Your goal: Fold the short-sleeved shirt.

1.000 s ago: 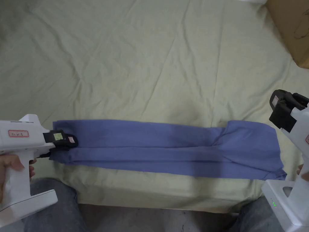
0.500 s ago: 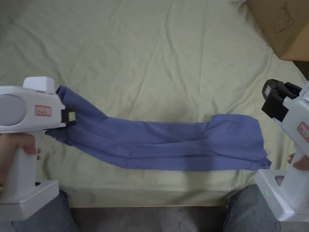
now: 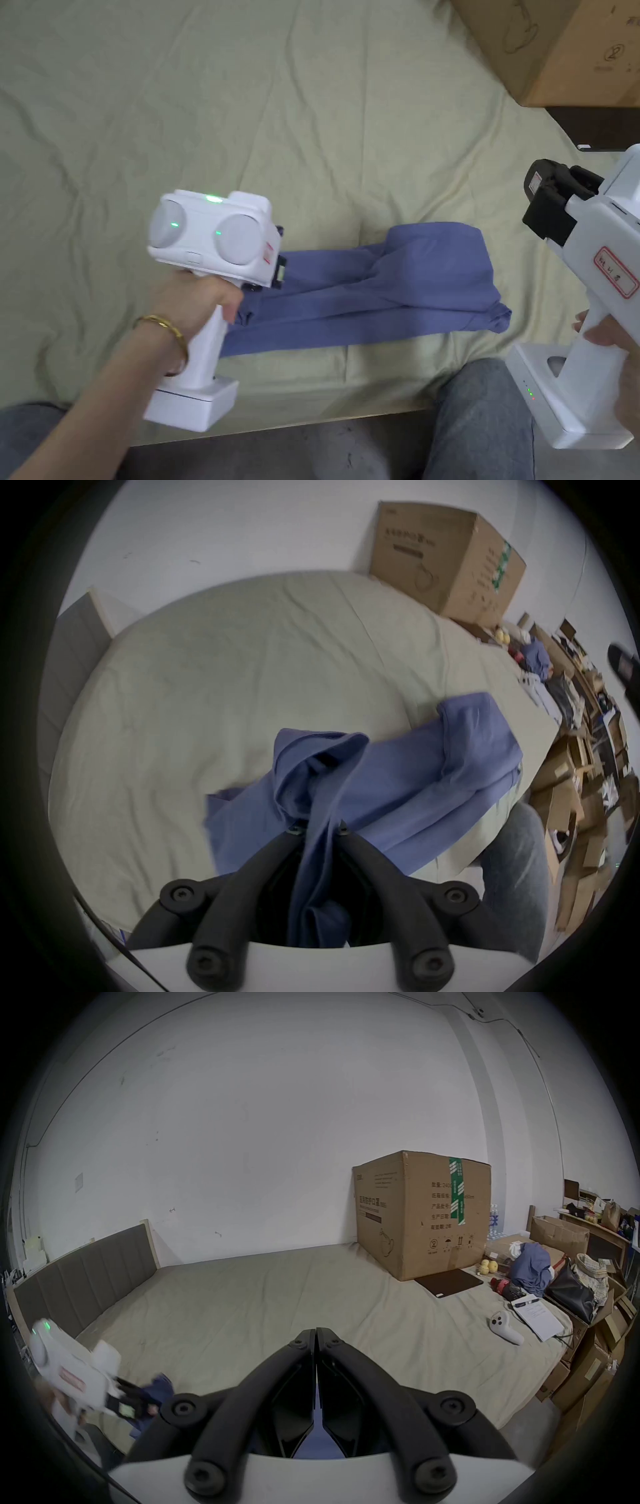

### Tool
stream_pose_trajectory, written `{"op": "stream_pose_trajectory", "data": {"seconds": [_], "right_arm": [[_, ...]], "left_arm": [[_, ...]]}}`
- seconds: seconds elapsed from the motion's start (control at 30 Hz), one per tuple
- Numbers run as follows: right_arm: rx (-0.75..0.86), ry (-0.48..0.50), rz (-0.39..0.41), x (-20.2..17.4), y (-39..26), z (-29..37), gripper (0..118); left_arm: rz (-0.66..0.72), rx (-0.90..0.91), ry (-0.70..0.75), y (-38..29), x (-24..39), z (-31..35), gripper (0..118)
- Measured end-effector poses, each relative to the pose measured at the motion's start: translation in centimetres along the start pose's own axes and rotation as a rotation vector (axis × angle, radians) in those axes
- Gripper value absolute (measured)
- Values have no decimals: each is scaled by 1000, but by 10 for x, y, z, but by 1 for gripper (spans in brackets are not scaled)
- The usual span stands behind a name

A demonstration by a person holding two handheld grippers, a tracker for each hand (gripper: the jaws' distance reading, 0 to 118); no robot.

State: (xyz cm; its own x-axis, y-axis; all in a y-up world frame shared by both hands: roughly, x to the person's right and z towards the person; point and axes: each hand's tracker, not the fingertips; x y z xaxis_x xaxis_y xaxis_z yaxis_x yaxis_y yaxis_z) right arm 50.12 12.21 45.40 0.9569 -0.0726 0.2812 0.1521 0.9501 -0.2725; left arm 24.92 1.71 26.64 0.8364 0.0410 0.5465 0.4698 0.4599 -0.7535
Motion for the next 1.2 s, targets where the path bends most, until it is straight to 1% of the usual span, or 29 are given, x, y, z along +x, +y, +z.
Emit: {"op": "stream_pose_trajectory", "data": {"seconds": [0.03, 0.07, 0.1, 0.13, 0.17, 0.2, 0.23, 0.27, 0.33, 0.4, 0.43, 0.47, 0.5, 0.53, 0.57, 0.6, 0.63, 0.7, 0.83, 0.9, 1.0, 1.1, 1.2], "right_arm": [[1, -8, -2, 2, 0, 1, 0], [1, -14, -4, 5, 0, 2, 0], [0, -20, -7, 7, -1, 3, 0], [-1, -25, -10, 8, -1, 4, 0], [-2, -29, -12, 10, -1, 5, 0], [-5, -35, -11, 11, -2, 6, 0], [-7, -38, -10, 13, -2, 6, 0], [-10, -41, -10, 14, -3, 7, 0], [-16, -42, -9, 14, -4, 7, 0], [-18, -41, -6, 14, -5, 7, 0], [-20, -39, -7, 13, -5, 6, 0], [-20, -35, -10, 13, -5, 6, 0], [-20, -31, -12, 12, -6, 6, 0], [-19, -28, -12, 10, -6, 6, 0], [-18, -24, -11, 9, -6, 5, 0], [-17, -19, -10, 7, -6, 5, 0], [-16, -11, -10, 6, -6, 5, 0], [-16, -1, -5, 3, -6, 4, 0], [-18, 14, 5, 0, -6, 3, 0], [-19, 17, 5, -1, -7, 2, 0], [-26, 15, 12, -1, -7, 3, 0], [-32, -1, 23, 4, -8, 5, 0], [-43, -16, 17, 11, -10, 7, 0]], "left_arm": [[-11, -22, 16, -1, 11, -13, 5], [-4, -25, 23, -4, 20, -25, 9], [0, -30, 14, -5, 26, -34, 18], [20, -44, 10, -6, 31, -44, 37], [55, -58, -25, -8, 34, -52, 57], [80, -61, -72, -9, 35, -56, 73], [107, -55, -98, -9, 36, -57, 85], [125, -43, -118, -6, 37, -52, 87], [159, 10, -200, 0, 29, -31, 87], [214, 107, -257, 8, 13, -7, 85], [237, 170, -257, 12, 4, 8, 80], [254, 244, -251, 13, -8, 21, 71], [268, 300, -227, 15, -16, 34, 57], [282, 354, -188, 15, -25, 46, 34], [283, 398, -153, 12, -33, 54, 16], [276, 418, -105, 9, -40, 58, 5], [264, 423, -65, 5, -45, 60, 0], [260, 413, 9, -8, -54, 57, 0], [258, 274, 21, -37, -50, 27, 0], [260, 209, 13, -50, -36, 8, 0], [247, 151, -58, -61, -12, -28, 0], [193, 149, -69, -71, 19, -44, 0], [73, 167, 21, -70, 45, -50, 0]]}}
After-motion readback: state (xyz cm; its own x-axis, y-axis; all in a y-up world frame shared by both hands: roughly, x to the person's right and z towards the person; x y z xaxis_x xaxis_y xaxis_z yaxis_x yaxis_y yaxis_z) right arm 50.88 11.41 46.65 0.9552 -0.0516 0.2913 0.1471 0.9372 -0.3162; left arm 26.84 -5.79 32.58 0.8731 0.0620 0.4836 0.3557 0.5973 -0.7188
